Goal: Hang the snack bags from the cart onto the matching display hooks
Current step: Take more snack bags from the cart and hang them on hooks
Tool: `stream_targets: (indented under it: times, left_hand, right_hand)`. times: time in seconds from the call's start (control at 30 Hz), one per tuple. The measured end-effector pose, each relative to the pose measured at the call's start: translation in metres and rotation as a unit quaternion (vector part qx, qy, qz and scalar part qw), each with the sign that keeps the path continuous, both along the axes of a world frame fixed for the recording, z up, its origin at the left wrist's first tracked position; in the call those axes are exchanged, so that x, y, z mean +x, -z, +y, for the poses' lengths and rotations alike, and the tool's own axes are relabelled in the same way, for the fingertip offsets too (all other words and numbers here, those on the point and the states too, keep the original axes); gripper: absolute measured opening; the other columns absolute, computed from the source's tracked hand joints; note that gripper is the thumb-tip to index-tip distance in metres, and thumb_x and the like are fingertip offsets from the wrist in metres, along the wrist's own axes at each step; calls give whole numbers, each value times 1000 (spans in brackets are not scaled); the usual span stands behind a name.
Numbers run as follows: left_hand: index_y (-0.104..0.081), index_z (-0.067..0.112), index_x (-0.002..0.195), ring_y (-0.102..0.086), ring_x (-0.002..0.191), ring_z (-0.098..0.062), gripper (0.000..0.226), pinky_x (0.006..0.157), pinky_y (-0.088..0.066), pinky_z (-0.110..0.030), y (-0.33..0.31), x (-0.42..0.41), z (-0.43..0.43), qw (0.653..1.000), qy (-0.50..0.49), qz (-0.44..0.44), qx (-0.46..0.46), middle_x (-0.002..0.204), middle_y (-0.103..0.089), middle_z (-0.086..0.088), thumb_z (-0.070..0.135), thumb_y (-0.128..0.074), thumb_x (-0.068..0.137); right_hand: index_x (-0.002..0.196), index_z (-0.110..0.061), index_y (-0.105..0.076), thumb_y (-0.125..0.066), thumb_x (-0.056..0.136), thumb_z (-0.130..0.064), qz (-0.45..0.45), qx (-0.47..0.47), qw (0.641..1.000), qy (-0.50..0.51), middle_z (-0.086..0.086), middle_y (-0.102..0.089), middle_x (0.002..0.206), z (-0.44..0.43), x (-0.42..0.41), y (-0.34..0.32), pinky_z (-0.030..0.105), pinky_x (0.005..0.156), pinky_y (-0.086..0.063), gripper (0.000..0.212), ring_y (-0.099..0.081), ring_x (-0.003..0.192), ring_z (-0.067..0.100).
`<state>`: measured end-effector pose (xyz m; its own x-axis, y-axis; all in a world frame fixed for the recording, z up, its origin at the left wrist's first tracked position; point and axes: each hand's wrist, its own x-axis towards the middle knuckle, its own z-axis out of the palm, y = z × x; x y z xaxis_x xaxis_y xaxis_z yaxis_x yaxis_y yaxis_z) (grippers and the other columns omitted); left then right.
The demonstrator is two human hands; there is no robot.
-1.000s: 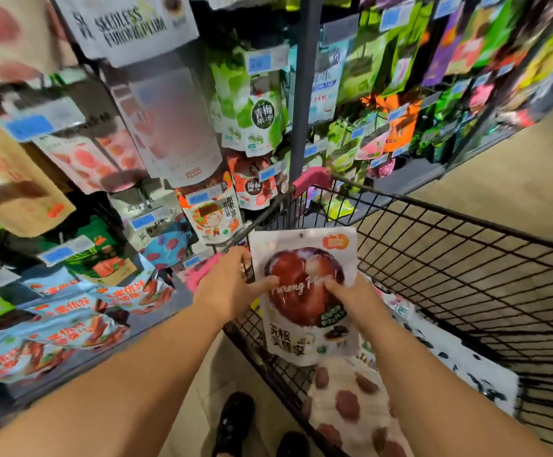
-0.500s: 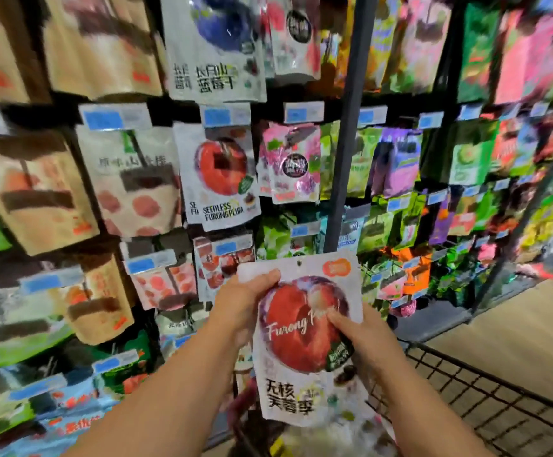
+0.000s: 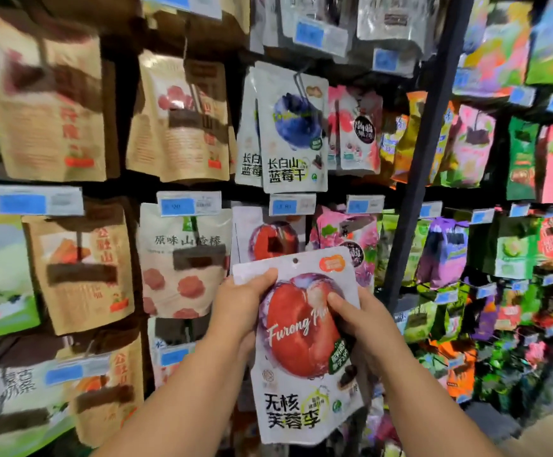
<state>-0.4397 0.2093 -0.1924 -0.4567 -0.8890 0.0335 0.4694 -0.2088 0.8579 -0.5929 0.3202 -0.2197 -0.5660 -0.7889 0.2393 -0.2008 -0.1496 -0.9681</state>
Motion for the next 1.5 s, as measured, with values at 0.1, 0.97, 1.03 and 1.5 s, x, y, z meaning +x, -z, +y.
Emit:
stream_targets:
  times: [0.1,0.97,1.03,1.5]
  left_hand:
    - [-71,2,95,-71,81,-32,14,80,-58,-42,-14,-2,-32,1000,-3,14,-15,90,-74,-20,-2,-69,81]
    - [-71,12,91,-72,85,-32,11,81,-58,-46,-24,-73,-161,995,9,-18,-95,86,-76,-9,10,-75,81]
    - [-71,14,89,-72,84,-31,9,82,-58,-48,-26,-77,-165,993,4,-24,-112,86,-76,-8,12,-75,80]
    - [-71,16,84,-72,86,-30,7,83,-58,-47,-28,-86,-179,991,-27,-49,-125,86,-76,-6,13,-75,80]
  right_hand:
    - [110,-19,-70,-70,87,-33,-2,-5,1000,15,1,-75,105,-34,-5,-8,31,78,-57,27,-72,97,21]
    - [94,-8,-70,-78,78,-17,-115,-119,981,98,20,-74,97,-193,-67,-43,60,87,-54,20,-71,92,40]
    - [90,-11,-71,-79,78,-19,-100,-119,981,119,17,-75,94,-195,-68,-45,59,84,-56,16,-72,89,38]
    - [87,-13,-71,-72,79,-15,-30,-92,977,189,9,-76,87,-206,-73,-45,51,77,-59,9,-73,82,31]
